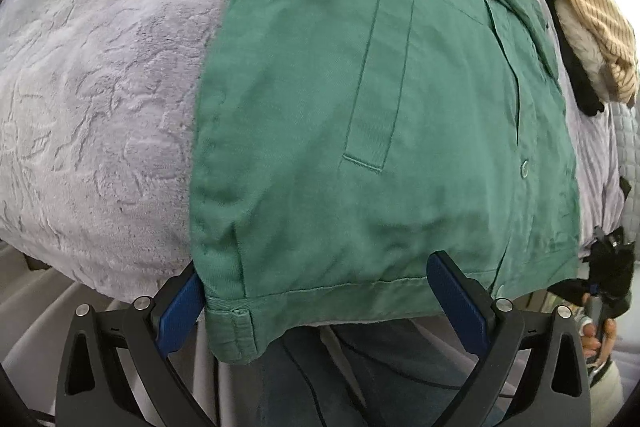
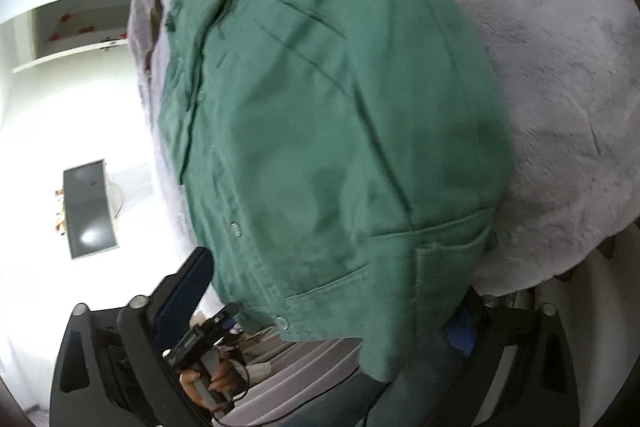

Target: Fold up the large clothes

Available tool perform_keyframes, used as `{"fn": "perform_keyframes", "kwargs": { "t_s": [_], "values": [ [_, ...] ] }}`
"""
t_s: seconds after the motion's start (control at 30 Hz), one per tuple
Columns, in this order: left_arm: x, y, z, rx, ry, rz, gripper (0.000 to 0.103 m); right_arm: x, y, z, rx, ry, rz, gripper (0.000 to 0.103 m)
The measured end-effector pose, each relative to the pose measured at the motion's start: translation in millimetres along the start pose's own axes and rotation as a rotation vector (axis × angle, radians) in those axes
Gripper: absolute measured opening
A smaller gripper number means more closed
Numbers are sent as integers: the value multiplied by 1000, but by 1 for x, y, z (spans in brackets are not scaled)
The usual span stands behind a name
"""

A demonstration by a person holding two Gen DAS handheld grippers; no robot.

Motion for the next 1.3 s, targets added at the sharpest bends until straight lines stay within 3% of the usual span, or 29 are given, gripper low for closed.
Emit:
{"fn": "perform_keyframes", "kwargs": {
  "t_s": [0.07, 0.1, 0.13, 0.17, 0.23, 0.3, 0.47, 0.6, 0.77, 1.0, 1.13, 1.17, 1.23, 1.27, 1.3],
  "values": [
    [0, -4, 3, -24, -1, -35, 102, -2, -6, -3, -30, -2, 77, 4],
    [1, -4, 4, -34, 0, -56, 94, -2, -6, -2, -27, -10, 76, 4],
    [2, -5, 6, -48, 5, -93, 78, 1, -3, 0, -8, -18, 63, 3],
    [2, -5, 6, -59, 10, -105, 73, 3, 3, 2, 16, -21, 47, 3],
    [7, -5, 7, -65, -4, -80, 40, 12, 16, 4, 36, -10, -17, 3],
    [20, -3, 7, -56, -16, 4, 22, 22, 33, 2, 40, -1, -91, 3],
    [68, 9, -5, 51, -113, 268, 20, 42, 89, -18, 90, -4, -195, 3],
    [106, 18, -39, 137, -225, 363, 18, 41, 150, -49, 151, -2, -210, 3],
    [139, 14, -114, 159, -349, 388, 18, 29, 221, -107, 235, 16, -186, 3],
    [140, -1, -249, 159, -437, 279, 18, -20, 287, -215, 235, 31, -104, 3],
    [119, -1, -309, 204, -445, 216, 18, -63, 299, -264, 160, 74, -14, 9],
    [113, 0, -316, 208, -440, 201, 18, -65, 300, -271, 152, 70, -17, 15],
    [97, 2, -332, 218, -421, 162, 18, -61, 305, -273, 171, 50, -39, 44],
    [87, 4, -341, 217, -406, 146, 18, -54, 310, -272, 205, 22, -56, 72],
    [81, 4, -346, 215, -392, 138, 18, -49, 316, -271, 235, -8, -61, 77]
  ]
}}
Point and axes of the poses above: each gripper's, at about its wrist camera, not at the fingertips, and x roughly against the way its jaws point, y to its left, z to its underside, the point moved 4 cm from there along -x, roughly the way its jaws point, and after that the axes turned 10 degrees about -x, right-handed, at the moved point
